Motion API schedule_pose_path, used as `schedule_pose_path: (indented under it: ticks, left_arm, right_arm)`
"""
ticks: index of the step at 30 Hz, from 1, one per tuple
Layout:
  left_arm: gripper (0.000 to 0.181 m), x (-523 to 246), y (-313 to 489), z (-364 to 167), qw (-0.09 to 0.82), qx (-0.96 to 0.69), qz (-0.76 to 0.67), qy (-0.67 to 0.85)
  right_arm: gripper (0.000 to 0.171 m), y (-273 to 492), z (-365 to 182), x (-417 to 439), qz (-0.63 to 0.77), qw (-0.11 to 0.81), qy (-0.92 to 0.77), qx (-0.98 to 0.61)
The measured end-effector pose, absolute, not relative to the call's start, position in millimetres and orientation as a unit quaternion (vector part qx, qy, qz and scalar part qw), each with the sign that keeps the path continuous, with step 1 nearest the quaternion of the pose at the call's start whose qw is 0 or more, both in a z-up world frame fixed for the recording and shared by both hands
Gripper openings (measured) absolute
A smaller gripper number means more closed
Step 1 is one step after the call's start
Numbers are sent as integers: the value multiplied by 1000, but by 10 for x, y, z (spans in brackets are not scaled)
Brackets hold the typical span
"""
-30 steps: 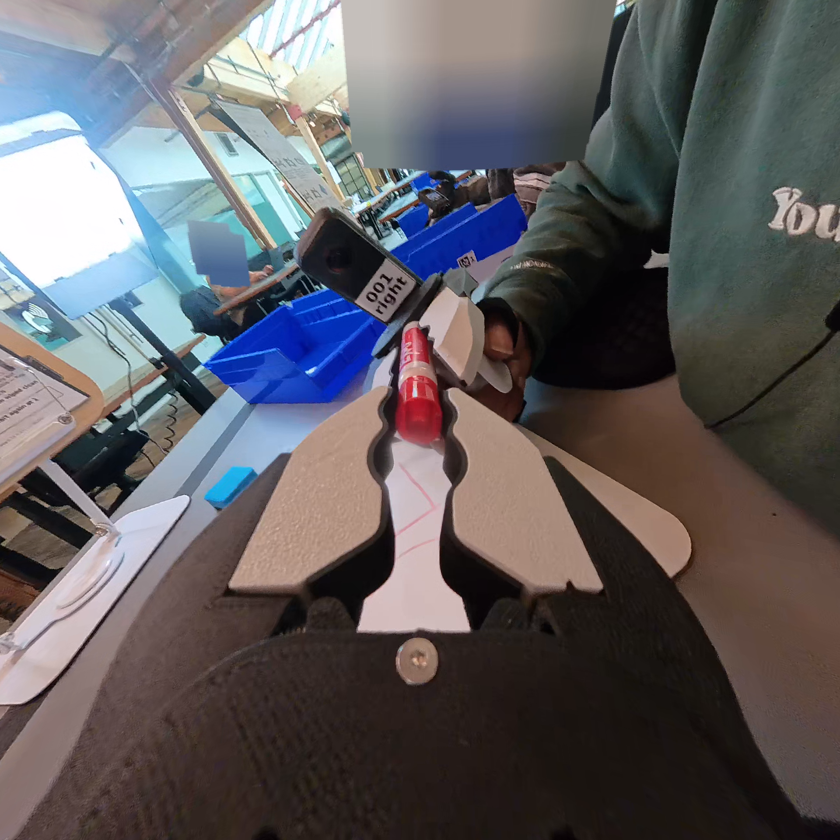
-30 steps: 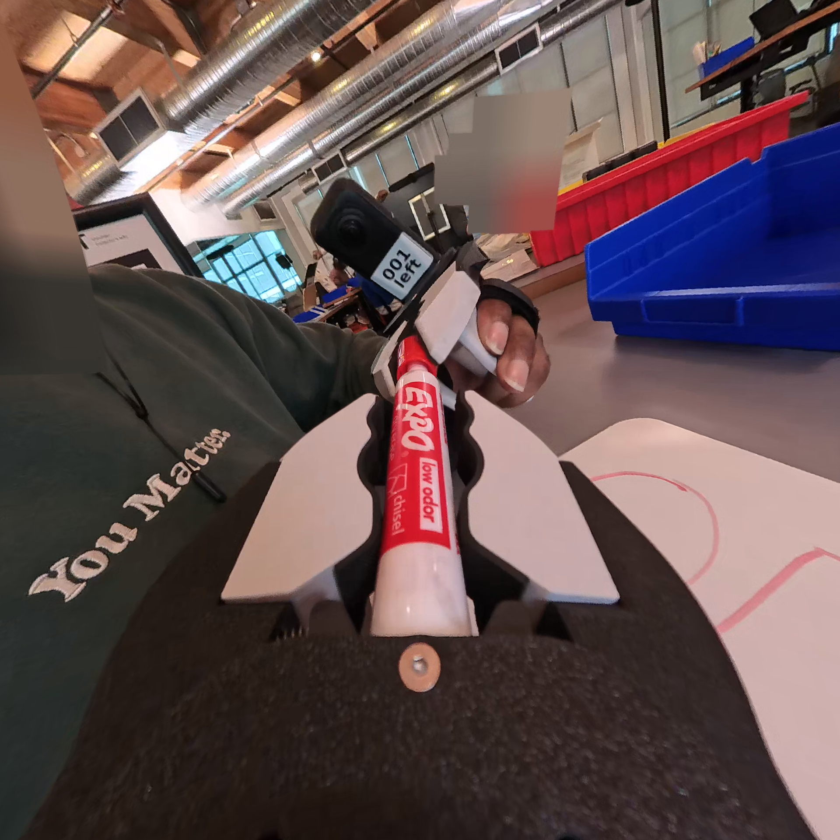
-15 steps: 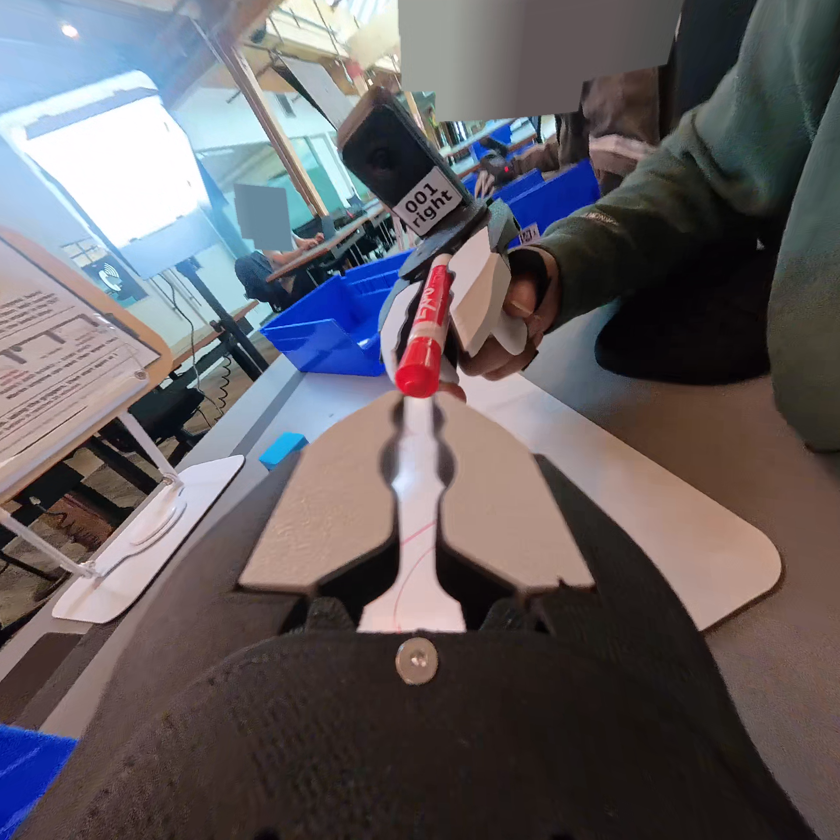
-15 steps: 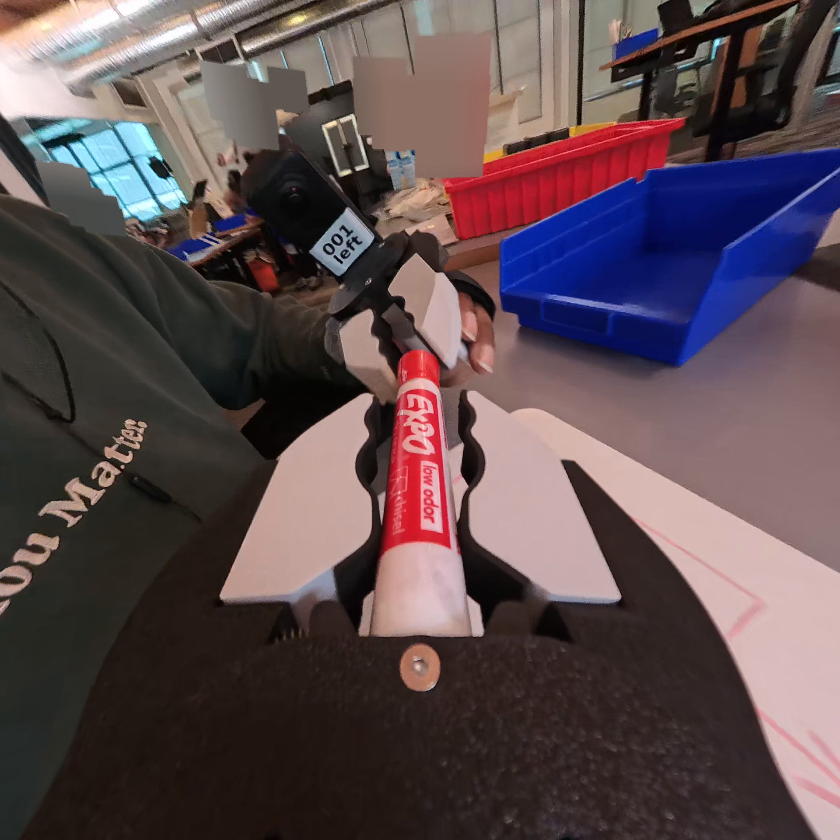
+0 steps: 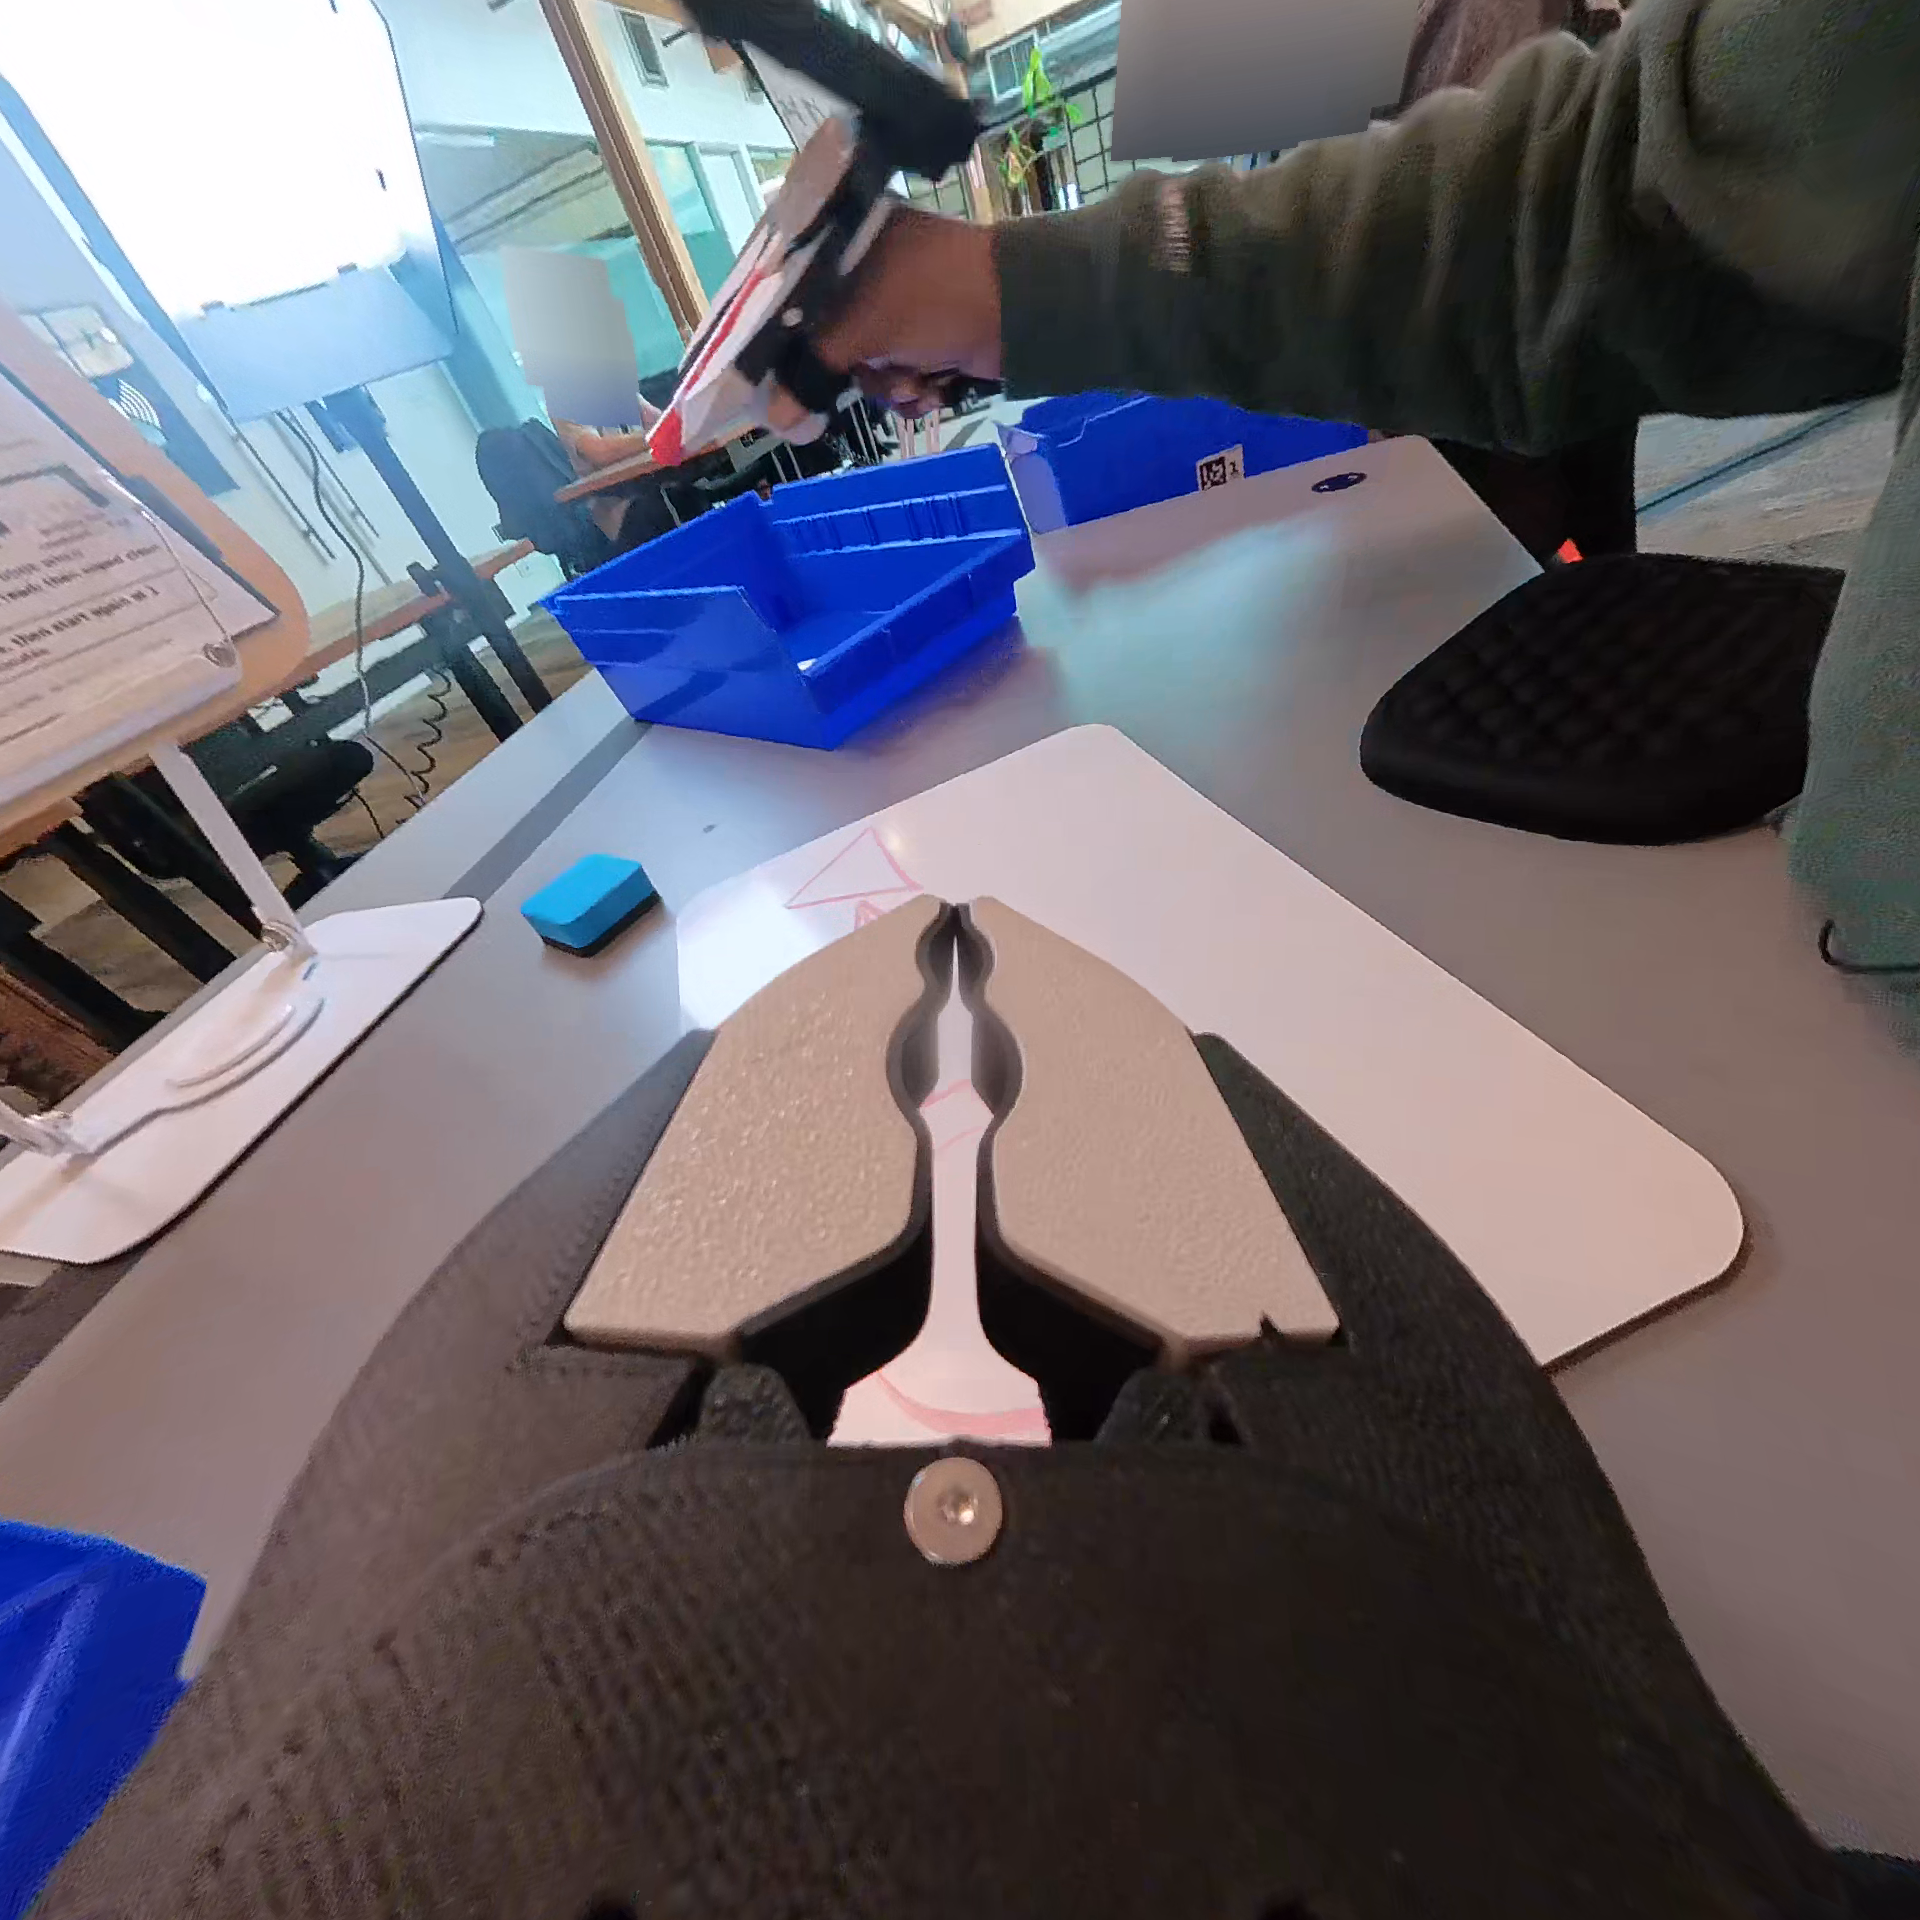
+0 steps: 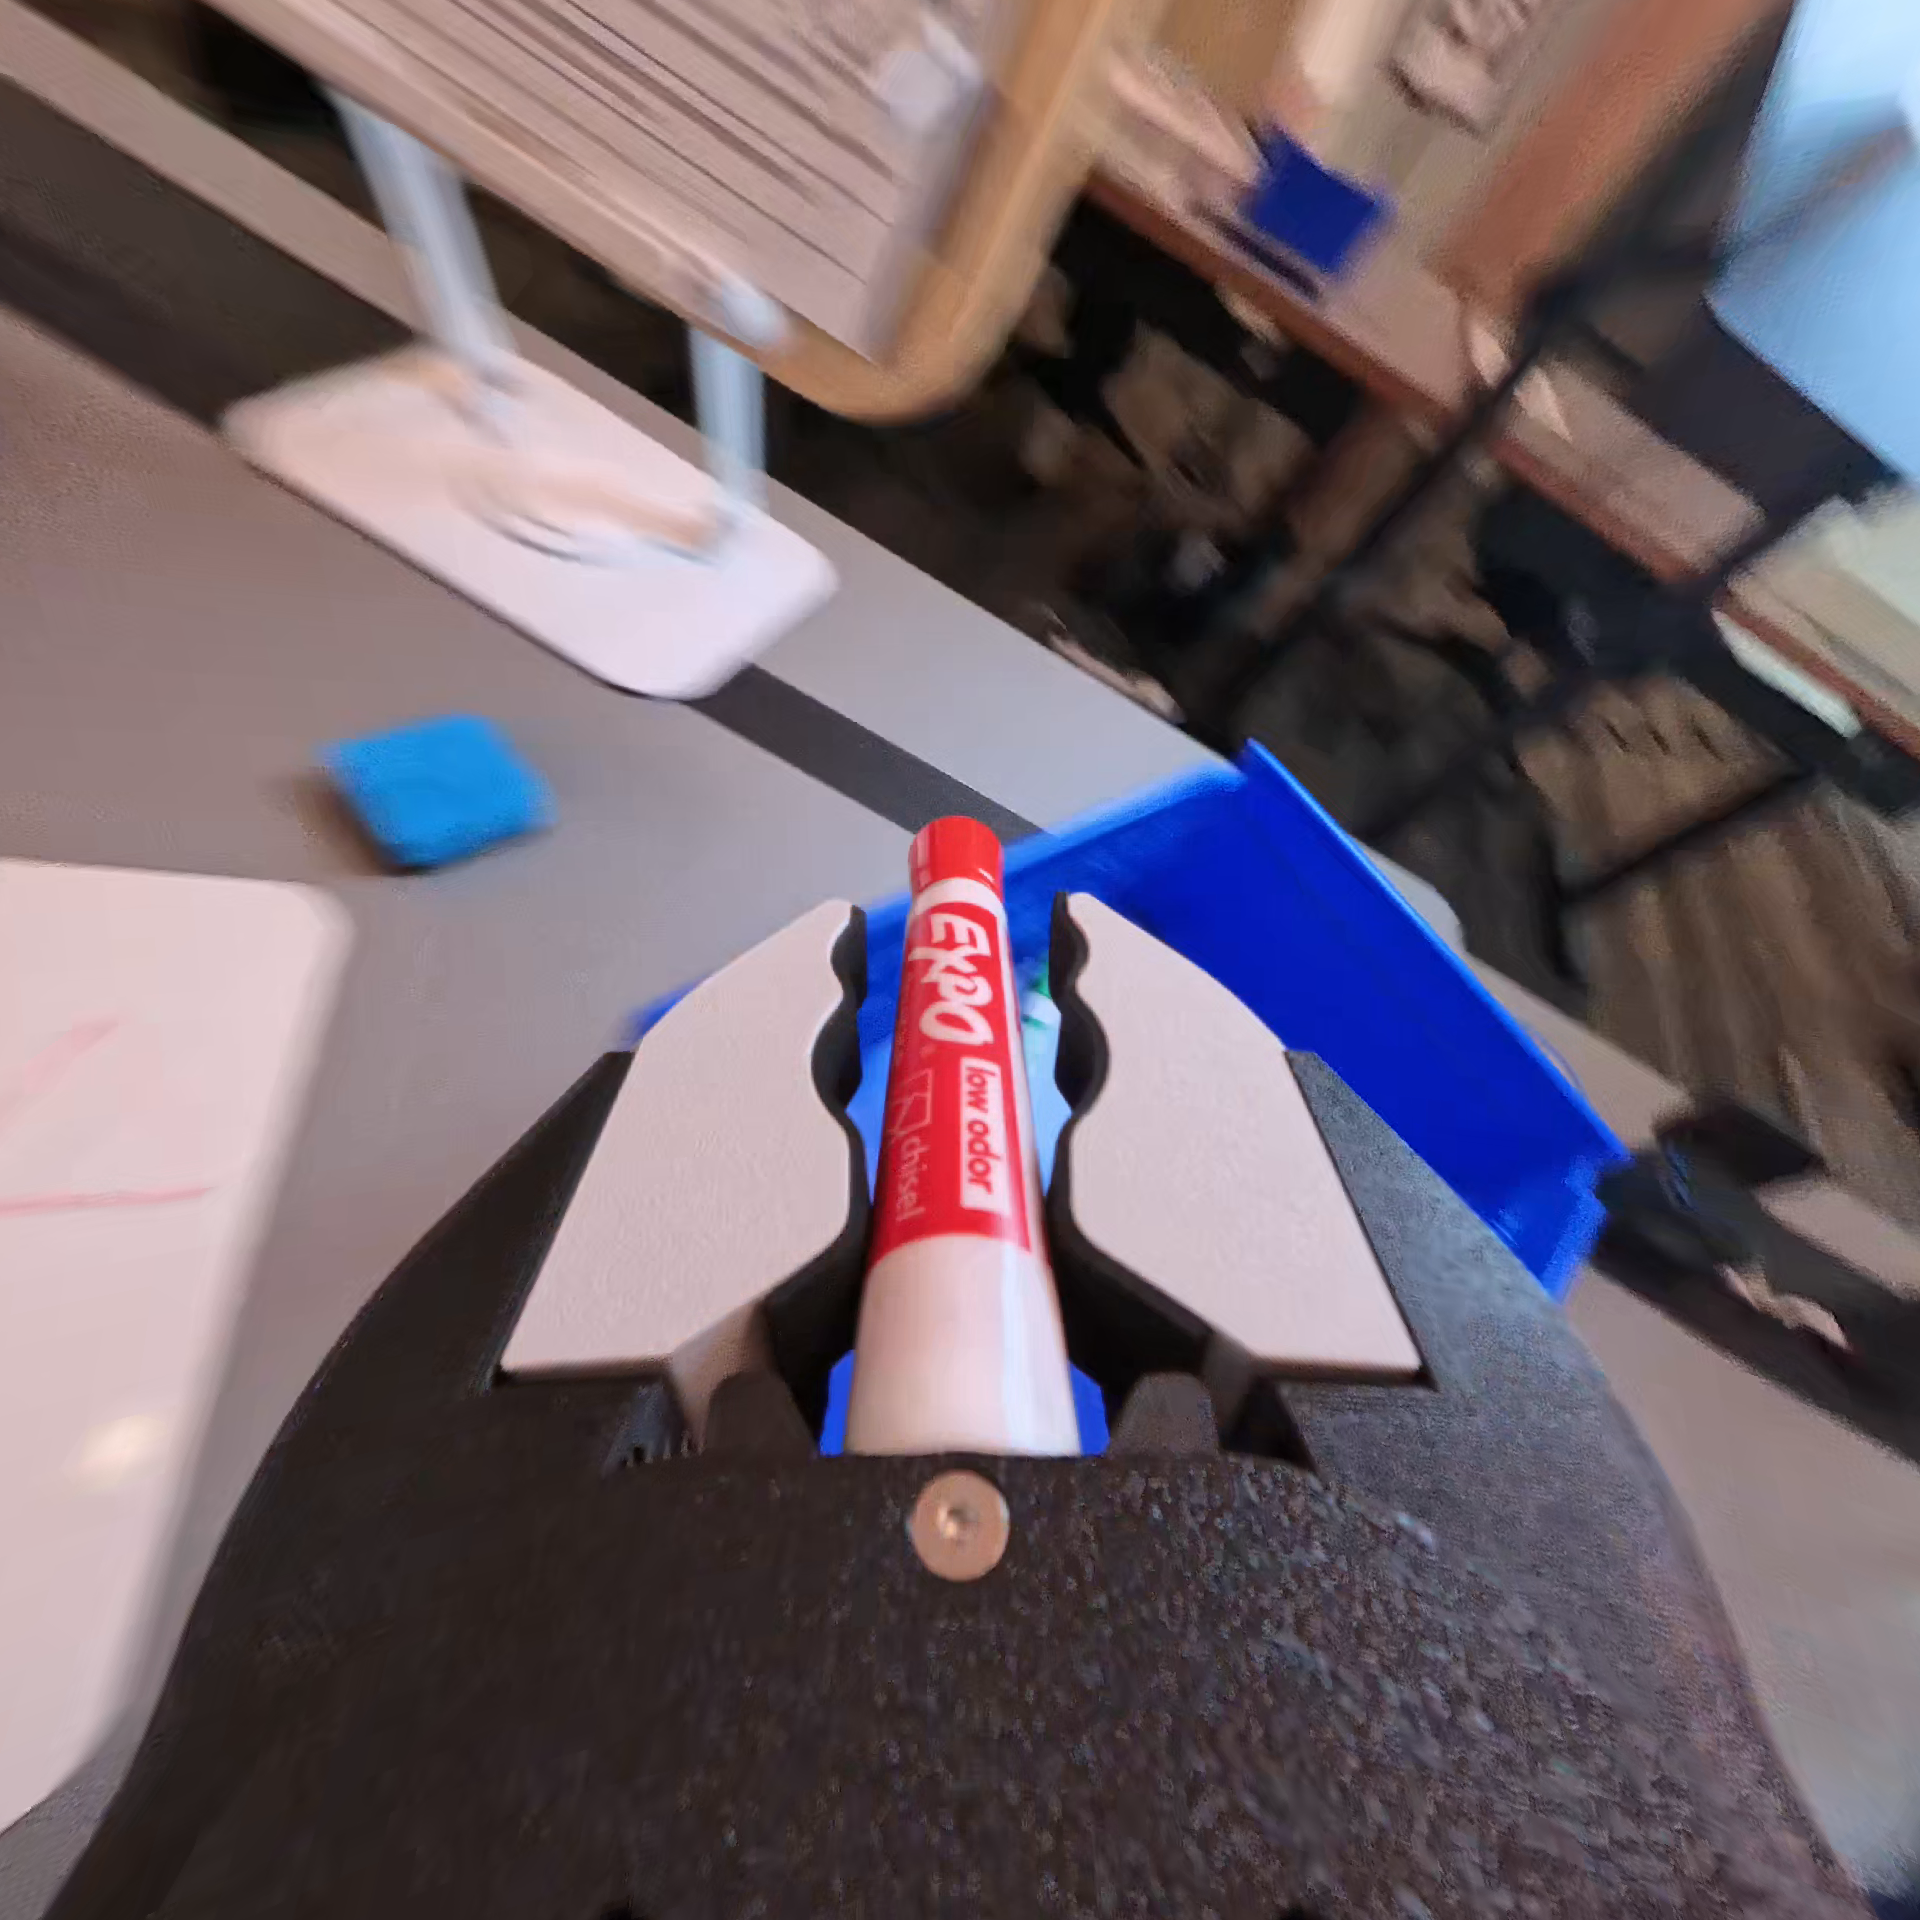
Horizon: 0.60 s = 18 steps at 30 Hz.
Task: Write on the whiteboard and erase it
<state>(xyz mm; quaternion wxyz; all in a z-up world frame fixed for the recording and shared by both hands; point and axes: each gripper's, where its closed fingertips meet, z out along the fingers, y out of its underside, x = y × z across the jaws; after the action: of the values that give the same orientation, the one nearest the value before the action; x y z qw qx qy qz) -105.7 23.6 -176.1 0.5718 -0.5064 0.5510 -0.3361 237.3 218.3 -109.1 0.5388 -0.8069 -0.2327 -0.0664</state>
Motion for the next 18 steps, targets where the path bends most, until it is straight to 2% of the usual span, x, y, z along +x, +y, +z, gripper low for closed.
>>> schedule_pose_path:
  ticks: [5, 10, 14, 18]
  left_arm:
    - [0, -1092, 240, -1812, 570, -513, -322, 556]
    - [0, -1091, 235, -1896, 555, -520, -333, 557]
    - [0, -1073, 203, -1941, 543, -518, -339, 568]
    - [0, -1092, 223, -1933, 544, -520, -338, 565]
  right_arm:
    - [34, 2923, -1823, 3156, -49, 475, -59, -877]
    - [35, 2972, -2564, 3397, -10, 386, 10, -922]
    - [35, 2834, -2704, 3387, -21, 339, -4, -941]
    - [59, 2779, -2516, 3327, -31, 336, -27, -941]
